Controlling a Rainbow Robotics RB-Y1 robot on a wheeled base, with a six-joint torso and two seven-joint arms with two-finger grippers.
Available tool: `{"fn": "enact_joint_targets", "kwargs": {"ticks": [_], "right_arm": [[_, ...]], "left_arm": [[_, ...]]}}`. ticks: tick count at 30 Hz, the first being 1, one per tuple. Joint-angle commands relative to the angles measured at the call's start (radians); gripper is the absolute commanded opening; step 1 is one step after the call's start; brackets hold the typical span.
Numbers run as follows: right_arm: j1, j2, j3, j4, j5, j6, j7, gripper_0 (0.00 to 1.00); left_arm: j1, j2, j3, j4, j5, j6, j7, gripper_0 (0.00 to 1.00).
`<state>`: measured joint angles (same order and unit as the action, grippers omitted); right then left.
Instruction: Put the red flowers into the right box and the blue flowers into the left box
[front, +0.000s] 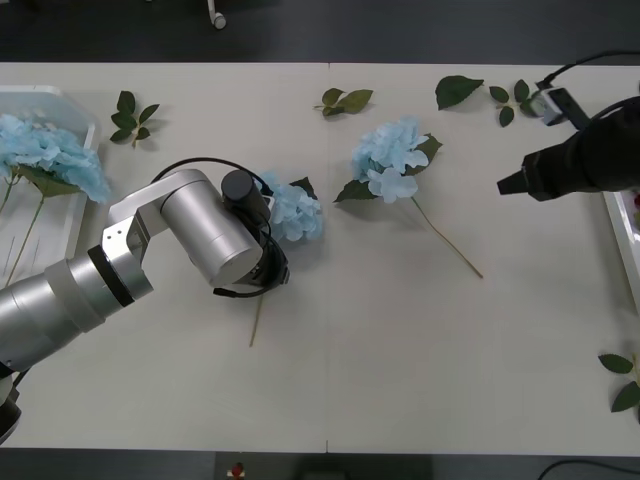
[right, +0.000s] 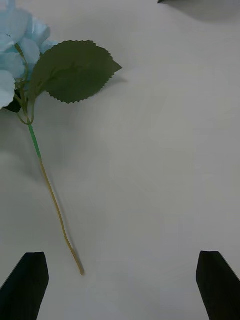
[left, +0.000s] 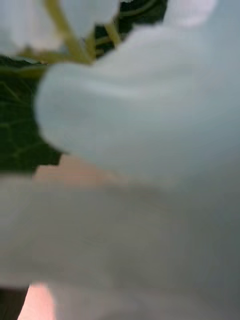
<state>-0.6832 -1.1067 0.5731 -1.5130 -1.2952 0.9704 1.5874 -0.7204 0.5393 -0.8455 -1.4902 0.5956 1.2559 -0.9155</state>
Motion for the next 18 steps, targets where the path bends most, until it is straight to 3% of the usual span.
{"fn": "enact_joint_targets", "kwargs": {"ticks": [1,6,10,12,13,14,15,18], "right_arm": [[-0.180,0.107,0.148,0.108,0.048,-0.036,-0.063,0.86],[-0.309,0.220,0.269,0.257,0.056,-0.073,-0.040,0.86],[-0.338,0.289,0.297,0.327,0.066,-0.098,-0.012,0.86],[-0.340,0.311,0.297,0.356,0.074,-0.113,0.048,0.86],[-0.340,0.320,0.298,0.369,0.076,-0.114,0.083,0.86],[-0.340,0.324,0.300,0.378,0.076,-0.116,0.112,0.86],[-0.340,0.327,0.306,0.386,0.073,-0.121,0.140,0.86],[-0.340,0.330,0.318,0.390,0.076,-0.121,0.190,0.86]], "left_arm": [[-0.030,0.007,-0.015,0.018,-0.007,-0.032,-0.008,1.00],[-0.030,0.001,-0.026,0.034,-0.019,-0.049,-0.006,1.00],[-0.030,-0.001,-0.029,0.034,-0.022,-0.049,-0.006,1.00],[-0.030,-0.001,-0.030,0.033,-0.023,-0.049,-0.006,0.70],[-0.030,-0.002,-0.029,0.033,-0.025,-0.049,-0.006,0.36],[-0.030,-0.002,-0.029,0.033,-0.025,-0.049,-0.006,0.10],[-0.030,-0.001,-0.032,0.034,-0.028,-0.049,-0.008,0.00],[-0.030,-0.002,-0.044,0.034,-0.042,-0.058,-0.006,0.00]]}}
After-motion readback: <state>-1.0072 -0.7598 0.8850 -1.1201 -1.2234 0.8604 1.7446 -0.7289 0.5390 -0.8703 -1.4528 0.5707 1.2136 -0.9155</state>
